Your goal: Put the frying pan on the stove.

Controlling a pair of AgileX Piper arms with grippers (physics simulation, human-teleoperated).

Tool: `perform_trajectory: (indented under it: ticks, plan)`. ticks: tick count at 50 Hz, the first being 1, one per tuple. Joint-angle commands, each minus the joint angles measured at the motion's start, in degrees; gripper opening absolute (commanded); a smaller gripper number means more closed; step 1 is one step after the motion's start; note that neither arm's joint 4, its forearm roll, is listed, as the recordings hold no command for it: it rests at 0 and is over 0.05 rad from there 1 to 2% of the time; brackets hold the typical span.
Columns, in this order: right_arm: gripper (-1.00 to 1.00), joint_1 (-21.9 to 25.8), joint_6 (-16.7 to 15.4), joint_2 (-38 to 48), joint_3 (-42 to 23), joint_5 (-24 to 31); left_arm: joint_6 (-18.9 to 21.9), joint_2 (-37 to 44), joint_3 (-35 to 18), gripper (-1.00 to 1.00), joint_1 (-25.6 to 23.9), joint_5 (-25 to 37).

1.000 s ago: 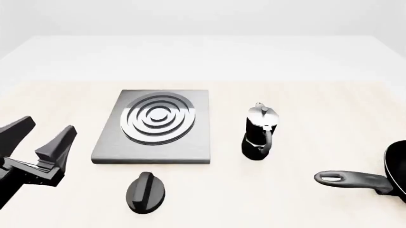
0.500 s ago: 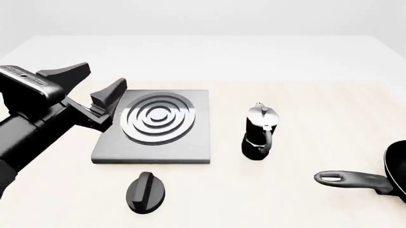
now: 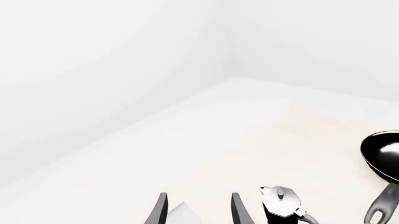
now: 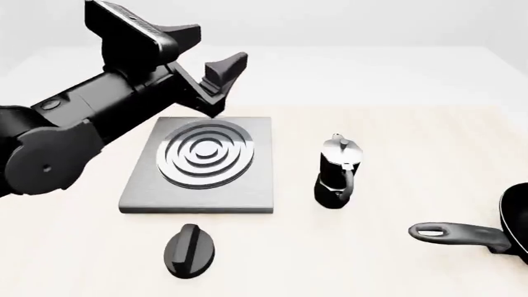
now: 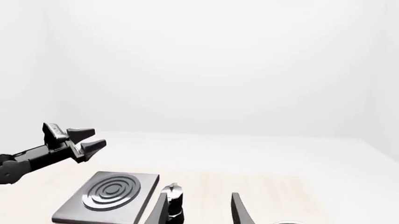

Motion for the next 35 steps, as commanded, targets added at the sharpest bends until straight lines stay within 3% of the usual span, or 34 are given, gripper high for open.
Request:
perform_trajectory:
  ticks: [1, 15, 35]
  plan:
    - [1.0, -0.68, 0.96, 0.0, 1.16, 0.0, 0.54, 6.41, -9.99, 1.0, -4.65, 3.17]
    - [1.0, -0.8, 1.4, 0.0, 1.4, 0.0, 2.11, 11.12, -15.58, 1.0, -9.48, 6.04]
    - [1.0, -0.7, 1.87, 0.0, 1.55, 0.0, 6.26, 20.39, -28.71, 1.0, -15.4, 14.58]
